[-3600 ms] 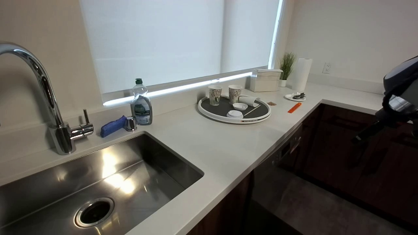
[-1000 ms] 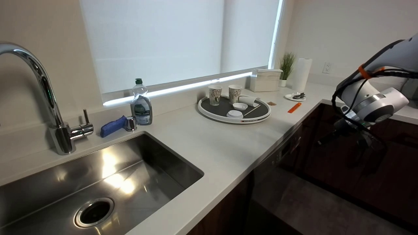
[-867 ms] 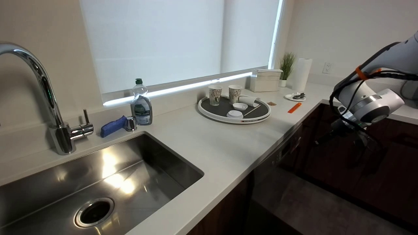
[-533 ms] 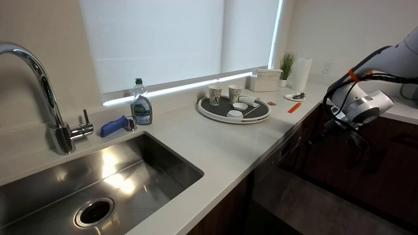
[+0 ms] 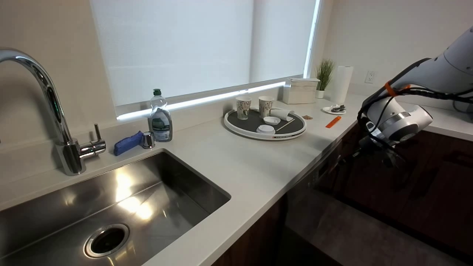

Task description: Press a button on the right side of the dish washing machine

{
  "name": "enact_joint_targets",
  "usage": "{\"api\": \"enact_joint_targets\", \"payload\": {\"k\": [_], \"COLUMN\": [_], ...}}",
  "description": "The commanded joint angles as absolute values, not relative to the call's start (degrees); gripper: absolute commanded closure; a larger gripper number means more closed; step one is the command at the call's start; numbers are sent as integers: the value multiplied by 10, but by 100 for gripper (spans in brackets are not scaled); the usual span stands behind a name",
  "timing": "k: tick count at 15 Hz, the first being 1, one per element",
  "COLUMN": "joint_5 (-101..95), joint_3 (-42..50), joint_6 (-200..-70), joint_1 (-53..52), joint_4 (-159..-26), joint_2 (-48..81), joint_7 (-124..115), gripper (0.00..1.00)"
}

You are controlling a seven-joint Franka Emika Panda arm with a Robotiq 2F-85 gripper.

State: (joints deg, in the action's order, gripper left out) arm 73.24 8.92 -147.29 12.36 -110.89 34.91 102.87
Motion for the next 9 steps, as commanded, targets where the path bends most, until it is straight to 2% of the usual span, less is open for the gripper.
{"api": "enact_joint_targets", "payload": {"k": [1,9], "joint_5": [734,736], "joint_3": [73,58], "joint_6": [-1489,-1481], "joint_1": [137,143], "joint_4": [-1078,-1048], "joint_2": [376,398], "joint_7": [1036,1035], "gripper": [100,100]}}
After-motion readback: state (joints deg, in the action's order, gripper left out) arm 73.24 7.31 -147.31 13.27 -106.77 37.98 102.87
